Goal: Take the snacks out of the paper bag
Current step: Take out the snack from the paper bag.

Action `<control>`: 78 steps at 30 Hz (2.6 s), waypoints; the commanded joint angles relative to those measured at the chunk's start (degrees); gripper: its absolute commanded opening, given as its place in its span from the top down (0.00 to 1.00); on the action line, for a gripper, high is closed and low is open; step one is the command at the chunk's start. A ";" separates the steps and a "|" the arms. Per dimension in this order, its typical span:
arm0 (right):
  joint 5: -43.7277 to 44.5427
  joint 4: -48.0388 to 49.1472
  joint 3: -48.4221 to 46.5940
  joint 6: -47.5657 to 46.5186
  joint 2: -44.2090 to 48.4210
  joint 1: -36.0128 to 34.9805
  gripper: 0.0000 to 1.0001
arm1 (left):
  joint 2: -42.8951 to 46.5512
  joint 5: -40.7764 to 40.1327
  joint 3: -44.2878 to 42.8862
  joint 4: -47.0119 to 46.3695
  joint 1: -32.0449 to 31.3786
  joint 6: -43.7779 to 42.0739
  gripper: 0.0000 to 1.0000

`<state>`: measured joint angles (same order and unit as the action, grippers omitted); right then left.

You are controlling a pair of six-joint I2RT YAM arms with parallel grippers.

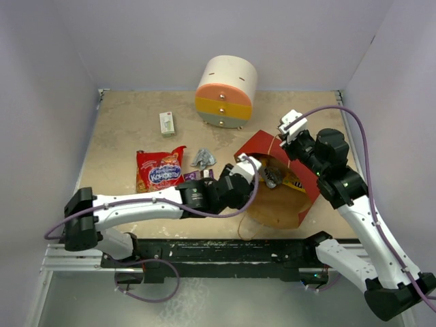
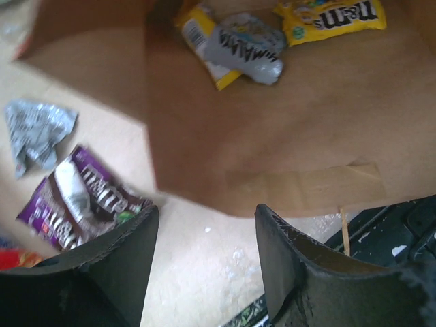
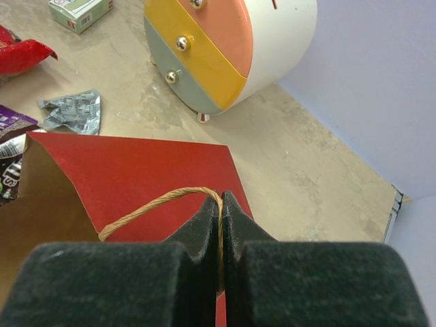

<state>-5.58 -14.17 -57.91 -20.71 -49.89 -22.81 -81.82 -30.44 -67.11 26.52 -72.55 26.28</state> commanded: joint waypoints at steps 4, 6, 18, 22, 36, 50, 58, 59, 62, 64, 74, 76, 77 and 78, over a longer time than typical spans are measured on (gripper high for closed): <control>-0.62 2.47 -0.49 1.22 0.58 0.18 1.00 | -11.75 6.11 -4.91 -18.91 -2.64 -18.95 0.38; -0.58 2.20 -0.54 1.24 0.58 0.14 1.00 | -15.18 7.32 -6.40 -20.92 -2.63 -21.62 0.38; 0.87 -0.57 -2.11 0.92 0.92 0.13 1.00 | -34.33 4.45 -14.28 -27.70 -1.36 -31.73 0.35; 1.36 -1.47 -2.21 0.70 1.57 0.13 1.00 | -38.08 3.49 -16.16 -29.59 0.51 -34.63 0.29; 0.84 -1.75 -2.97 0.74 1.40 0.13 1.00 | -45.86 2.57 -26.65 -23.55 4.90 -37.82 0.52; 0.37 -1.58 -3.69 1.10 1.62 0.13 1.00 | -39.83 13.90 -26.55 -17.82 4.65 -35.08 1.00; 0.67 -0.09 -2.62 1.80 1.91 0.16 1.00 | -30.55 13.93 -18.46 -16.30 2.43 -31.85 1.00; 0.78 0.31 -2.45 1.89 1.86 0.14 1.00 | -29.58 14.06 -17.53 -15.80 2.16 -30.71 1.00; 1.33 1.17 -2.30 2.10 1.71 0.18 1.00 | -26.30 13.17 -13.51 -14.44 1.28 -26.03 1.00; 1.45 1.34 -2.30 2.03 1.69 0.18 1.00 | -23.75 12.49 -11.30 -12.70 0.94 -21.43 1.00; 1.06 1.65 -2.21 2.15 1.47 0.13 1.00 | -9.05 8.70 -2.91 -6.34 -0.22 -7.73 1.00; 0.93 1.69 -2.14 2.37 1.44 0.18 1.00 | -6.07 7.31 -2.56 -4.67 -0.30 -6.80 1.00; 0.93 1.77 -2.08 2.45 1.38 0.14 1.00 | -4.38 6.86 -2.33 -3.98 -0.31 -6.41 1.00; 0.96 1.90 -1.97 2.51 1.33 0.13 1.00 | -2.64 6.50 -1.92 -3.55 -0.26 -6.16 1.00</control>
<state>-5.10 -15.92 -59.33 -19.42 -48.71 -22.81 -91.88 -20.60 -69.58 21.17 -72.49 15.57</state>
